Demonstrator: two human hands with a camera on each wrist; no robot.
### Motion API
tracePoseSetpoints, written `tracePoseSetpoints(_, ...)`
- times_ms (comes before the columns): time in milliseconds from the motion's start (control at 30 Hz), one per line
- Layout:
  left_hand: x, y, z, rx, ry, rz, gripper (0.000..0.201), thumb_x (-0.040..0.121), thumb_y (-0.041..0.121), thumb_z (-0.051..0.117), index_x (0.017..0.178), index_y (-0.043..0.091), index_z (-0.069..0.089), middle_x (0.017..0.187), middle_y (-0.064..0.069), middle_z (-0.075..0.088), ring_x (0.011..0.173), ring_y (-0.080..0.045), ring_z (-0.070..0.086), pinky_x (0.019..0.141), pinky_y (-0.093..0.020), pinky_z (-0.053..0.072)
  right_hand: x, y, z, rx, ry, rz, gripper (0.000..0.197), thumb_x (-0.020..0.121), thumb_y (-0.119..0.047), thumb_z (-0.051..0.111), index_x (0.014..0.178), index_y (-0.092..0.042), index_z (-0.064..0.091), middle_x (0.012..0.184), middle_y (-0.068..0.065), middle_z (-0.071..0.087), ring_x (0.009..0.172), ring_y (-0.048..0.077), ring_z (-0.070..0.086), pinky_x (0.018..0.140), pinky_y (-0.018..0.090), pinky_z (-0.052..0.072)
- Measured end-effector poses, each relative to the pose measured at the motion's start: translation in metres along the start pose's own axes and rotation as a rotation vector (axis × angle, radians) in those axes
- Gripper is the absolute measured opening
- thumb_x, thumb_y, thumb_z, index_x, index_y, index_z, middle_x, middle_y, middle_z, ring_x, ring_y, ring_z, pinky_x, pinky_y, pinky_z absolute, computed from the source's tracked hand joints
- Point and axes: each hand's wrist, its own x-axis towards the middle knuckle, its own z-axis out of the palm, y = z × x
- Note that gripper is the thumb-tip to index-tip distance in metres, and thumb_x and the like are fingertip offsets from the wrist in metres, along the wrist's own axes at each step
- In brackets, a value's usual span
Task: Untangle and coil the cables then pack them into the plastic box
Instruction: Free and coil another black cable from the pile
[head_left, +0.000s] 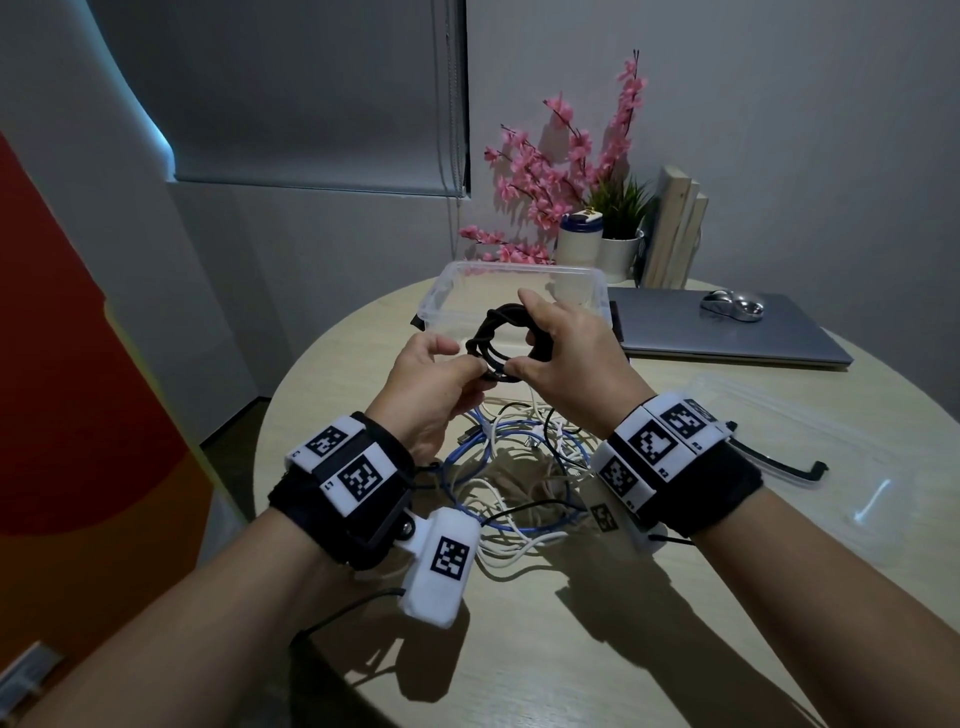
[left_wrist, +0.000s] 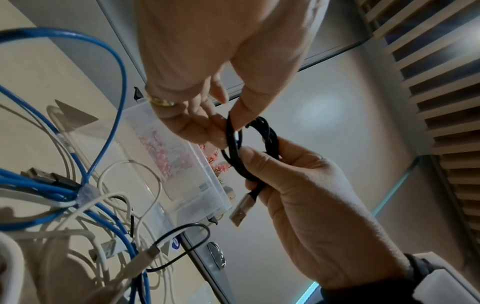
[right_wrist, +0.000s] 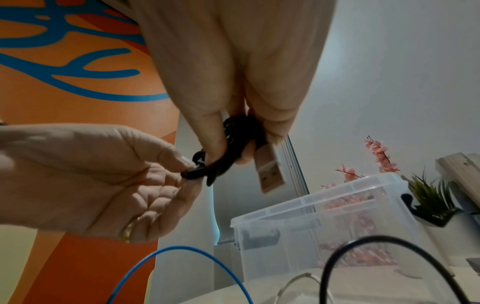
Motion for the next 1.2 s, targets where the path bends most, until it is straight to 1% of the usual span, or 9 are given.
tracePoseSetpoints(100, -0.001, 0.0, -0.001, 0.019, -0.064, 0.02, 0.019, 0.09, -0.004, 0.051, 0.089, 0.015, 0.047, 0.084, -0.008, 0.06, 0.073, -0.016, 0.057, 0.069, -0.026, 0.044, 0.0, -0.001, -0.003, 0.03, 0.005, -0.007, 0.069, 0.082, -0.016, 0.072, 0.143, -0.016, 0.038, 0.105, 0.006, 0.055, 0.095, 0.015, 0.05, 0.08, 0.017, 0.037)
tracePoseSetpoints(233, -0.002, 0.002, -0.002, 0.046, -0.117, 0.08, 0.022, 0.089, -0.007, 0.048, 0.083, 0.015, 0.047, 0.083, -0.006, 0.058, 0.08, -0.017, 0.054, 0.078, -0.029, 0.042, 0.001, -0.002, -0.007, 0.053, 0.011, -0.017, 0.068, 0.082, -0.015, 0.072, 0.143, -0.018, 0.04, 0.102, 0.004, 0.055, 0.092, 0.014, 0.05, 0.075, 0.012, 0.032)
tracePoseSetpoints(367, -0.003, 0.001, -0.005, 0.191, -0.117, 0.123, 0.026, 0.083, -0.012, 0.054, 0.079, 0.013, 0.047, 0.077, -0.013, 0.054, 0.077, -0.022, 0.051, 0.069, -0.028, 0.042, 0.0, 0.003, -0.003, 0.013, 0.006, -0.024, 0.067, 0.083, -0.014, 0.071, 0.143, -0.017, 0.04, 0.111, 0.009, 0.056, 0.111, 0.02, 0.05, 0.08, 0.01, 0.028)
tracePoseSetpoints(433, -0.003, 0.0, -0.006, 0.216, -0.129, 0.116, 0.027, 0.082, -0.013, 0.055, 0.077, 0.012, 0.045, 0.073, -0.013, 0.056, 0.071, -0.021, 0.054, 0.067, -0.028, 0.042, -0.001, 0.004, 0.0, -0.006, 0.013, -0.032, 0.067, 0.083, -0.012, 0.07, 0.143, -0.017, 0.04, 0.103, 0.005, 0.052, 0.108, 0.02, 0.05, 0.077, 0.008, 0.025)
tracePoseSetpoints(500, -0.005, 0.0, -0.008, 0.203, -0.146, 0.107, 0.03, 0.083, -0.014, 0.054, 0.077, 0.013, 0.043, 0.062, -0.005, 0.057, 0.06, -0.013, 0.056, 0.064, -0.027, 0.043, -0.001, 0.004, 0.001, 0.0, 0.024, -0.036, 0.067, 0.083, -0.011, 0.071, 0.142, -0.017, 0.041, 0.101, 0.004, 0.051, 0.103, 0.019, 0.05, 0.077, 0.009, 0.026)
tracePoseSetpoints(700, -0.001, 0.003, -0.012, -0.128, -0.136, -0.066, 0.029, 0.086, -0.007, 0.057, 0.085, 0.018, 0.042, 0.075, -0.005, 0.067, 0.065, -0.015, 0.066, 0.065, -0.028, 0.044, 0.005, 0.0, -0.003, -0.012, 0.072, -0.076, 0.067, 0.083, -0.011, 0.07, 0.143, -0.019, 0.041, 0.107, 0.009, 0.056, 0.091, 0.013, 0.047, 0.076, 0.009, 0.027)
tracePoseSetpoints(800, -0.003, 0.003, -0.01, -0.219, -0.142, -0.122, 0.028, 0.088, -0.003, 0.057, 0.089, 0.021, 0.041, 0.071, 0.001, 0.07, 0.061, -0.01, 0.067, 0.063, -0.025, 0.04, 0.002, 0.0, -0.002, -0.002, 0.055, -0.064, 0.066, 0.083, -0.013, 0.07, 0.143, -0.018, 0.041, 0.113, 0.012, 0.058, 0.108, 0.02, 0.052, 0.08, 0.01, 0.028)
tracePoseSetpoints(1000, -0.003, -0.002, -0.003, -0.114, -0.042, -0.035, 0.017, 0.087, 0.001, 0.062, 0.096, 0.014, 0.055, 0.071, 0.003, 0.072, 0.062, -0.005, 0.065, 0.061, -0.021, 0.04, -0.005, 0.003, -0.009, 0.302, -0.123, 0.093, 0.068, 0.082, -0.011, 0.071, 0.142, -0.017, 0.041, 0.082, -0.006, 0.06, 0.079, 0.008, 0.056, 0.068, 0.011, 0.045)
tracePoseSetpoints(1200, -0.003, -0.001, 0.0, -0.045, 0.0, 0.01, 0.022, 0.082, 0.002, 0.069, 0.081, 0.017, 0.053, 0.083, -0.003, 0.064, 0.07, -0.012, 0.058, 0.064, -0.025, 0.041, -0.005, 0.0, -0.011, 0.598, -0.149, 0.129, 0.061, 0.078, 0.003, 0.071, 0.134, -0.01, 0.051, 0.076, -0.002, 0.059, 0.077, 0.011, 0.059, 0.09, 0.034, 0.054)
